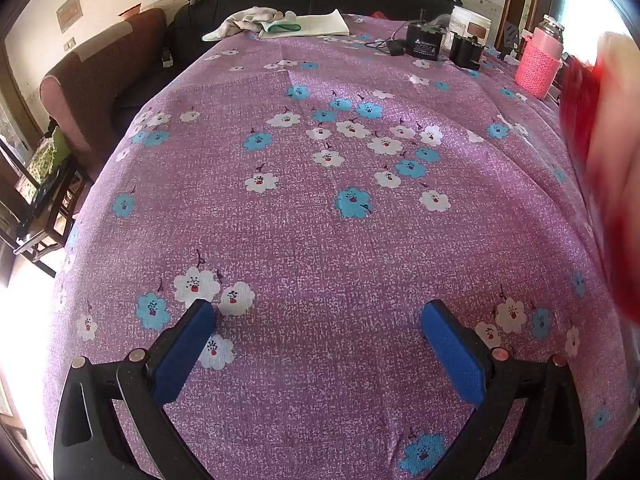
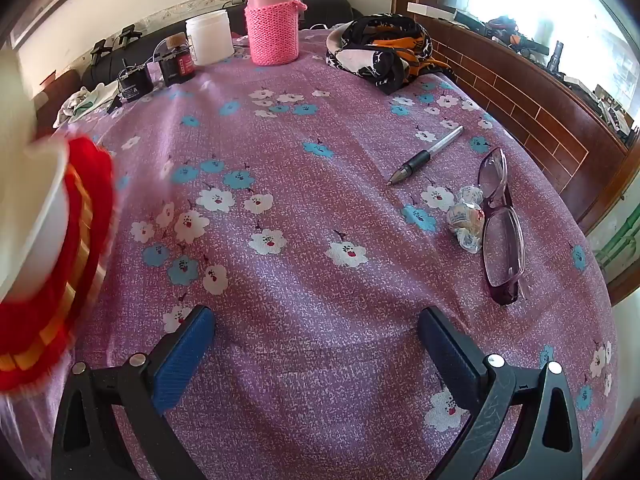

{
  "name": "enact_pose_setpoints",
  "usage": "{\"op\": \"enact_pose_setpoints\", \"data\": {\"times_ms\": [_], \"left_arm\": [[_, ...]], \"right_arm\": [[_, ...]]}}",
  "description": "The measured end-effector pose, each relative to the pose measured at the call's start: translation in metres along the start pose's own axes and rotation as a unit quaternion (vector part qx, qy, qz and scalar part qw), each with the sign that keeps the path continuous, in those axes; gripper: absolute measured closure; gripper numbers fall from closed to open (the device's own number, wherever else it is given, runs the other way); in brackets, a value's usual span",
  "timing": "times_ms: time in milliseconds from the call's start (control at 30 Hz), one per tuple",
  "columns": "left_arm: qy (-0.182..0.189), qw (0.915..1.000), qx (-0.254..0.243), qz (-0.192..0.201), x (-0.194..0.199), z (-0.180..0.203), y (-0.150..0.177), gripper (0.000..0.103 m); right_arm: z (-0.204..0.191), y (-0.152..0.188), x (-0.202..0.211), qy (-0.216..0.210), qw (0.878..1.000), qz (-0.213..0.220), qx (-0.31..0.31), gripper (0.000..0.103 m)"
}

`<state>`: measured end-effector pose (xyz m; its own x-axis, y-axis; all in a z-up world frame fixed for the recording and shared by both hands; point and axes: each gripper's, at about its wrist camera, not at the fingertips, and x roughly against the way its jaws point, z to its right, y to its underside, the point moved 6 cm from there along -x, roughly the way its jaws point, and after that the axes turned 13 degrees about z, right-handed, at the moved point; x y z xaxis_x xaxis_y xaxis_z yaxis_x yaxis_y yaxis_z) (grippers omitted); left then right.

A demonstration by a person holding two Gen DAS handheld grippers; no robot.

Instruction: Organize plates and bowls

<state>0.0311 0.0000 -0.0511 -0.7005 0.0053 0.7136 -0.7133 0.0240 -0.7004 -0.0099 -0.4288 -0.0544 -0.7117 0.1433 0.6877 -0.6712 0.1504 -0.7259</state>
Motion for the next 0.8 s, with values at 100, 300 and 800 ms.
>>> {"op": "enact_pose_setpoints", "data": {"times_ms": [100, 300, 800], "left_arm": [[0.000, 1.0000, 0.000, -0.003, -0.0002, 0.0001, 0.0001, 0.000], [0.001, 1.0000, 0.001, -0.003, -0.0002, 0.0000, -0.0004, 0.000], [0.000, 1.0000, 0.000, -0.003, -0.0001, -0.0002, 0.0002, 0.000]], "right_arm": [[0.0001, 0.0001, 0.0000, 0.001, 1.000, -0.001, 0.001, 0.001], [0.0000, 0.0000, 0.0002, 0.001, 1.000, -0.001, 0.001, 0.001], [-0.0001, 0.0000, 0.0005, 0.001, 1.000, -0.001, 0.001, 0.001]]}}
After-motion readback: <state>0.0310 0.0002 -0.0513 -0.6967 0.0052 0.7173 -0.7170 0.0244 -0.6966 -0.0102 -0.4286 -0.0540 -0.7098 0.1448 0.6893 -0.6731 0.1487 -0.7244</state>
